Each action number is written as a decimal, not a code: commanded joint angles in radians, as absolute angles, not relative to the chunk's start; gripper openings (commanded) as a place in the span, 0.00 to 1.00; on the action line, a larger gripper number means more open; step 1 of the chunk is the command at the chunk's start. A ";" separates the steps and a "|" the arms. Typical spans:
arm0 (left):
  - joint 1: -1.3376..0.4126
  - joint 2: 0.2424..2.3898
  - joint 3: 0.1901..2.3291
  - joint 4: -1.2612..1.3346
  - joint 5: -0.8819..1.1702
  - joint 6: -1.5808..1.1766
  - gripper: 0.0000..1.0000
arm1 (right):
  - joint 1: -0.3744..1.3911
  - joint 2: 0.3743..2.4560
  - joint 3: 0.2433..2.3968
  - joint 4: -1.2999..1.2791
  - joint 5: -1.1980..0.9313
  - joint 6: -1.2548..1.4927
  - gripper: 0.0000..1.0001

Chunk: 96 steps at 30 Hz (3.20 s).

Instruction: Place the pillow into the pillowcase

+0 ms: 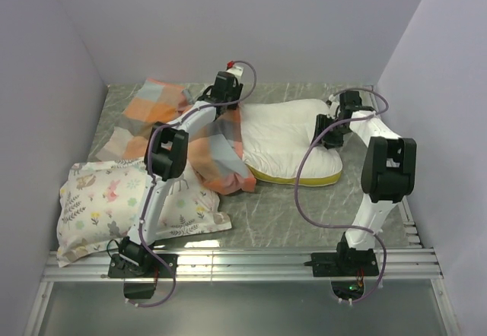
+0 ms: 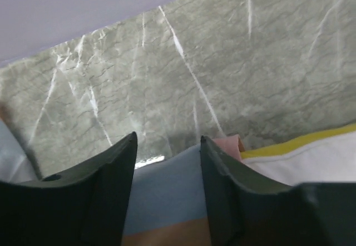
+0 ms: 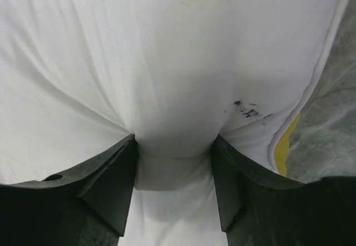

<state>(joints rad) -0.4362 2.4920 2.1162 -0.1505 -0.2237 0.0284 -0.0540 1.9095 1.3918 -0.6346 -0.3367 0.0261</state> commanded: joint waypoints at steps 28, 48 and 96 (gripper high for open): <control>-0.485 2.413 2.207 -0.403 0.003 0.037 0.68 | -0.049 1.808 1.370 -0.786 -0.342 0.052 0.88; -0.489 2.370 2.143 -0.230 -0.009 -0.029 0.70 | -0.052 1.921 1.319 -0.729 -0.347 0.049 0.75; -0.724 2.401 2.175 0.037 0.557 -0.500 0.00 | -0.054 1.727 1.253 -0.617 -0.739 0.141 0.36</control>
